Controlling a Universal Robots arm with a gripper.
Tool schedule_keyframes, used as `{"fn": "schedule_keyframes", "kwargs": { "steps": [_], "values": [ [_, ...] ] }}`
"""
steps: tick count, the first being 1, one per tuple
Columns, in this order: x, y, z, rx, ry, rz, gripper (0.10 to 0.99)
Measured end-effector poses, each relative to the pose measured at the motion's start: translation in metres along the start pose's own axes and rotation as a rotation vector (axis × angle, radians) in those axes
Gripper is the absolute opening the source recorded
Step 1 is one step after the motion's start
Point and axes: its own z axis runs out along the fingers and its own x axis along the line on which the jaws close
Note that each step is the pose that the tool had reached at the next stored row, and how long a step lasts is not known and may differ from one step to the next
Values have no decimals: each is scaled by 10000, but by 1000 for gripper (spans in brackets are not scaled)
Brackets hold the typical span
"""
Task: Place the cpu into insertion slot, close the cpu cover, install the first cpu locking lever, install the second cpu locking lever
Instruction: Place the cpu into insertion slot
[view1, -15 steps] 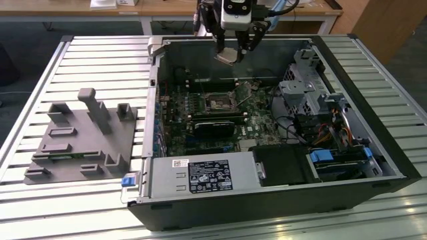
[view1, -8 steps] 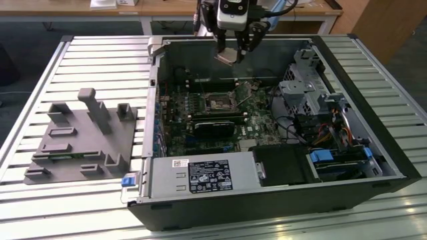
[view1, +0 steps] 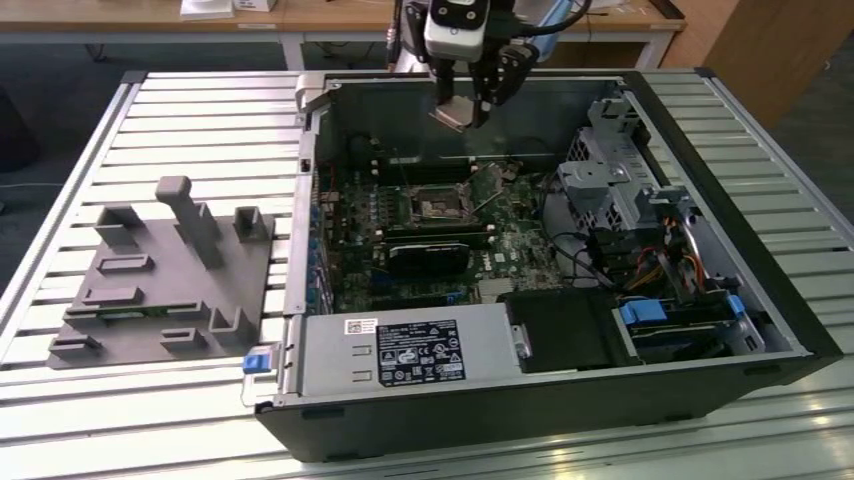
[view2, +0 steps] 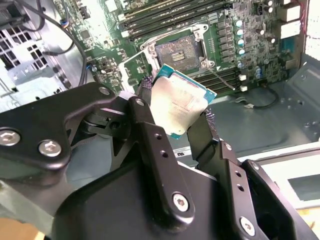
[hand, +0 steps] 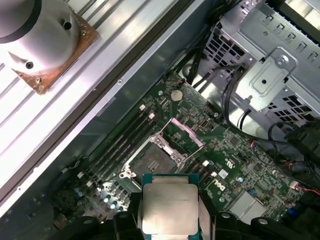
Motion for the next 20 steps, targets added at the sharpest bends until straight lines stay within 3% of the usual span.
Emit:
{"fn": "schedule_keyframes", "kwargs": {
  "steps": [20],
  "values": [
    [8,5,14,-37,-212,2290,537]
  ]
}}
